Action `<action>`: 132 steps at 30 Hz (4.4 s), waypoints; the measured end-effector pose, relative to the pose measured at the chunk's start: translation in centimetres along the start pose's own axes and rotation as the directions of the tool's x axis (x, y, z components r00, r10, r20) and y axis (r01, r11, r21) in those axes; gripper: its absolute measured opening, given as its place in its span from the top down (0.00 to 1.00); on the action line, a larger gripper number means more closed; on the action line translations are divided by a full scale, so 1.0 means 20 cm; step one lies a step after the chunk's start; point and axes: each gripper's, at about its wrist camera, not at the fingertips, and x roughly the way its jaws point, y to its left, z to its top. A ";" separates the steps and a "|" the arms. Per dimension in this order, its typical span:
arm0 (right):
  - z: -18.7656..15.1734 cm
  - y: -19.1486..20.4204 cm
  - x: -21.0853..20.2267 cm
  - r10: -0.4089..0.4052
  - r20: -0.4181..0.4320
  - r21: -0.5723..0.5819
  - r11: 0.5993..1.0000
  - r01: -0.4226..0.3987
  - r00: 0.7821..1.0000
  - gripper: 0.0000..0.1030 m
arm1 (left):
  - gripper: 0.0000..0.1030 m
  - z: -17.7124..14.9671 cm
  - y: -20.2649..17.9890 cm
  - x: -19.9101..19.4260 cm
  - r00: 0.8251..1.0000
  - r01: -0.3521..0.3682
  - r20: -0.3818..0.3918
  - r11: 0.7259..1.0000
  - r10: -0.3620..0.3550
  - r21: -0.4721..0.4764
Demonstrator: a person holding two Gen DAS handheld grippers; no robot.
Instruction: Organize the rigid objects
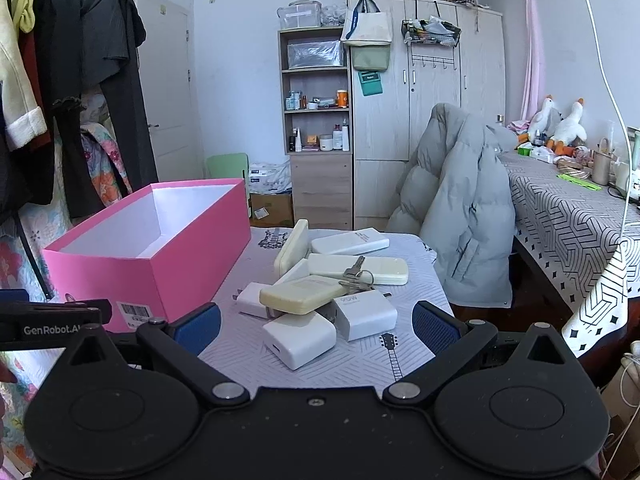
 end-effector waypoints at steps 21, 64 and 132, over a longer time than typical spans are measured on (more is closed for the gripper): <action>-0.01 0.00 0.00 -0.007 -0.005 0.002 1.000 0.007 1.000 0.00 | 0.00 0.00 0.01 0.01 1.000 -0.004 -0.014 1.000 0.004 -0.012; -0.02 -0.01 0.02 -0.015 -0.024 0.007 1.000 0.015 1.000 0.00 | 0.00 -0.01 0.02 0.03 0.999 0.005 -0.044 1.000 -0.005 -0.009; 0.30 0.05 0.64 0.130 -0.096 0.147 0.983 -0.115 0.987 0.00 | 0.11 0.78 0.64 1.06 0.948 0.194 -0.246 0.980 -0.200 -0.049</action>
